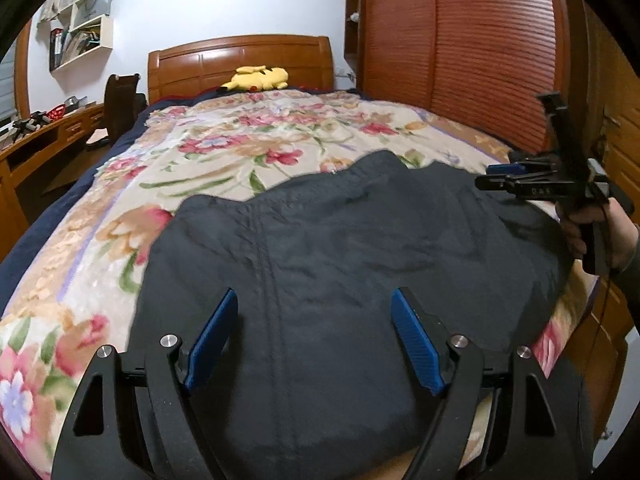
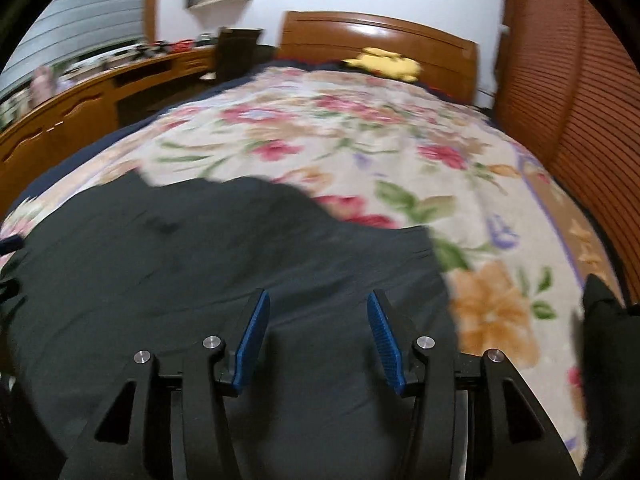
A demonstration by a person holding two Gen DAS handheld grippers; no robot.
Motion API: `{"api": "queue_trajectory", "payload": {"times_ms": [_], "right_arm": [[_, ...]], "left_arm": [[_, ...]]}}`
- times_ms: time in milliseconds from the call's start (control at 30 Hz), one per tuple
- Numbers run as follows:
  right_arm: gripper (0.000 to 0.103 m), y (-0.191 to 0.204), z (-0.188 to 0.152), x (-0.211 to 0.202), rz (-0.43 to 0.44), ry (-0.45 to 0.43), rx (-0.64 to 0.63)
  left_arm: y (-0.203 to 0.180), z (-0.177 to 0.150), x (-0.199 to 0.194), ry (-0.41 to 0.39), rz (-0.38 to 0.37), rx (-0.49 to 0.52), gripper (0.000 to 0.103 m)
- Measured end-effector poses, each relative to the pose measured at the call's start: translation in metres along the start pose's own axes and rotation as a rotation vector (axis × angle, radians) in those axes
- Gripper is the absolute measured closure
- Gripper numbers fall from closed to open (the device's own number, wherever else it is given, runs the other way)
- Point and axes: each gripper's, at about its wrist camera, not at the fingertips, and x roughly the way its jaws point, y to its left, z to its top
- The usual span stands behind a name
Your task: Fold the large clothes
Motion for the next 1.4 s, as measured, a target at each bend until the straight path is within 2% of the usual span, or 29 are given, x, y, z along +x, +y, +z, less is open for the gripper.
{"api": "queue_trajectory", "payload": {"times_ms": [100, 167, 300, 367, 567, 767, 900, 1000, 1167, 1400], "right_arm": [[0.050, 0.014, -0.016, -0.006, 0.059, -0.005, -0.023], [0.050, 0.022, -0.025, -0.003, 0.061, 0.007, -0.050], [0.050, 0.021, -0.052, 0.033, 0.045, 0.095, -0.039], [0.050, 0.018, -0.058, 0.035, 0.025, 0.067, -0.054], [0.050, 0.012, -0.057, 0.031, 0.002, 0.071, -0.034], [0.050, 0.025, -0.061, 0.002, 0.047, -0.003, -0.022], [0.050, 0.028, -0.069, -0.018, 0.109, -0.046, -0.023], [0.050, 0.028, -0.081, -0.015, 0.138, -0.035, -0.039], [0.050, 0.024, -0.096, 0.011, 0.129, 0.005, -0.067], [0.050, 0.026, -0.096, 0.000, 0.088, -0.004, -0.074]], "left_arm": [[-0.004, -0.009, 0.008, 0.028, 0.006, 0.004, 0.023], [-0.002, -0.013, 0.010, 0.030, -0.001, -0.013, 0.023], [0.000, -0.018, 0.015, 0.044, 0.002, -0.028, 0.022], [-0.001, -0.020, 0.016, 0.048, 0.011, -0.030, 0.022], [-0.003, -0.018, 0.014, 0.046, 0.026, -0.053, 0.022], [-0.016, -0.013, 0.002, 0.016, 0.011, -0.042, 0.022], [-0.028, -0.005, -0.002, 0.002, -0.006, -0.030, 0.022], [-0.037, 0.000, -0.009, -0.022, -0.012, -0.021, 0.022], [-0.046, 0.006, -0.011, -0.037, -0.039, -0.022, 0.022], [-0.062, -0.001, -0.014, -0.051, -0.051, -0.001, 0.022]]}}
